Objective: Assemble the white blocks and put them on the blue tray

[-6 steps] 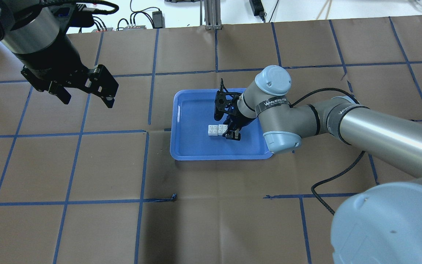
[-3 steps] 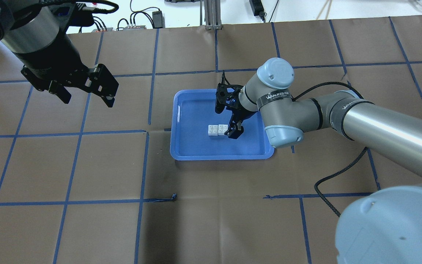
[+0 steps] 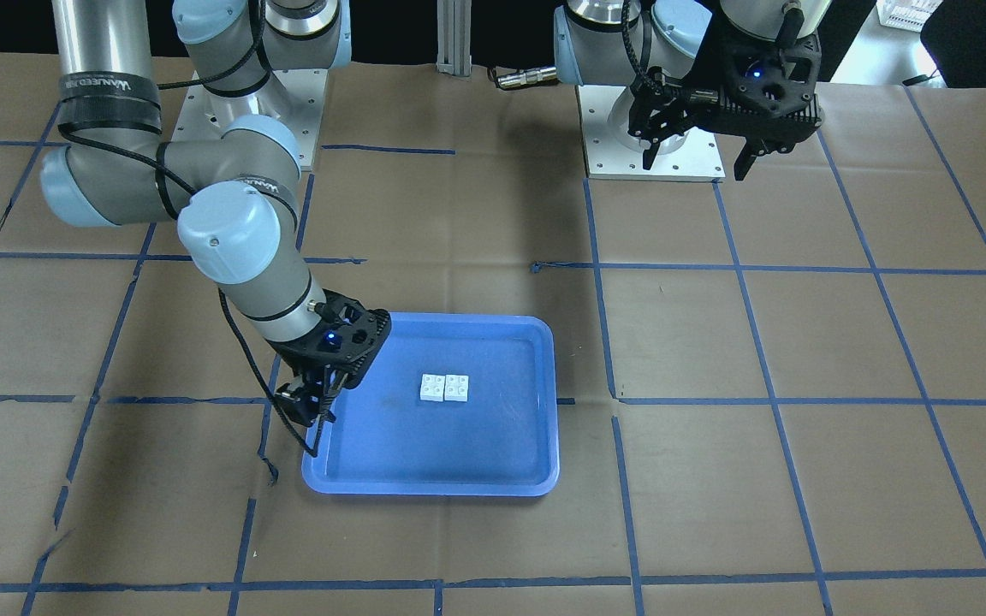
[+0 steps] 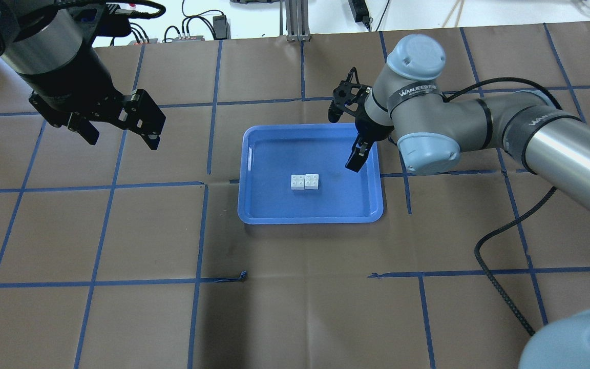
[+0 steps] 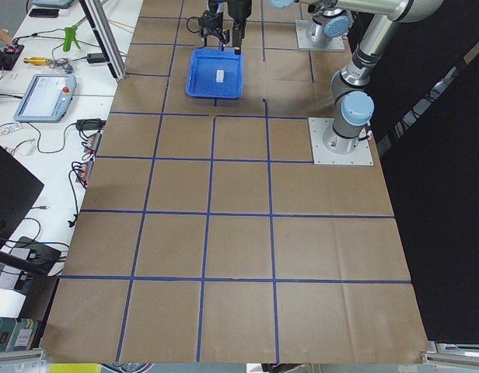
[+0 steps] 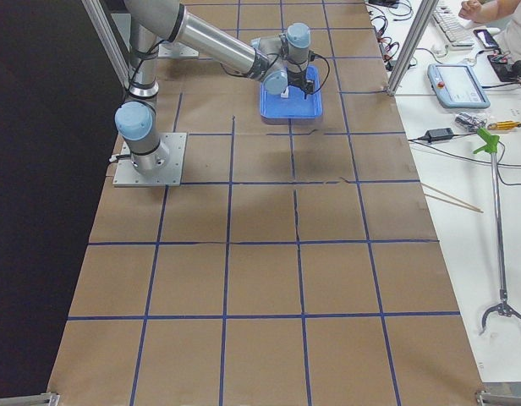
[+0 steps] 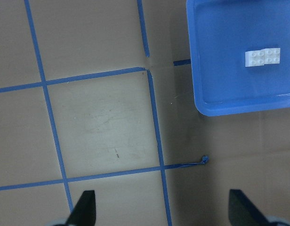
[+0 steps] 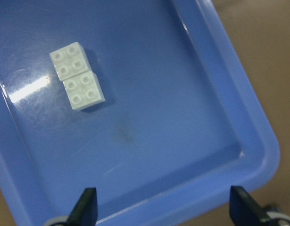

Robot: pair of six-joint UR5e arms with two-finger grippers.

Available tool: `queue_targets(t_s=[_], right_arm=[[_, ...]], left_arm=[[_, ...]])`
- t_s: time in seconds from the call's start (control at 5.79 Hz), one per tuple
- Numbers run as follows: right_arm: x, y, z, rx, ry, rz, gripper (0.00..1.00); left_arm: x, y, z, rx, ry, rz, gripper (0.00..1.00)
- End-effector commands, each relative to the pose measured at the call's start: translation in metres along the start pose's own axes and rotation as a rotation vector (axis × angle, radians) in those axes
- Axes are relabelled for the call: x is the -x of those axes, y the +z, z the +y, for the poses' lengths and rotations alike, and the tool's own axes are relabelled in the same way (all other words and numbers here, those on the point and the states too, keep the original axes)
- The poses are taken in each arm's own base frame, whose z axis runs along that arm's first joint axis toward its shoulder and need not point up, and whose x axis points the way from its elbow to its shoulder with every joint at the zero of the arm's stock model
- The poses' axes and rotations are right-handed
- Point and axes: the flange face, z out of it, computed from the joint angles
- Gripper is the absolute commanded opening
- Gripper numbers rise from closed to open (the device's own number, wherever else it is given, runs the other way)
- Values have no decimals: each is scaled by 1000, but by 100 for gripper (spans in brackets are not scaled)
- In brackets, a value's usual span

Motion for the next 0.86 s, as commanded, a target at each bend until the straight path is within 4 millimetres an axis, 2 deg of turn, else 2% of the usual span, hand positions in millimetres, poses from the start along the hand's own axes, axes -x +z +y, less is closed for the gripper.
queue_targets(t_s=[0.0, 0.35, 0.69], right_arm=[[-14, -58, 23, 87, 329, 52, 100], [-28, -127, 42, 127, 748, 126, 100], [-38, -199, 49, 170, 923, 111, 100]], left_arm=[[0, 0, 0, 0, 0, 0, 99], [0, 0, 0, 0, 0, 0, 99], [0, 0, 0, 1, 0, 0, 99]])
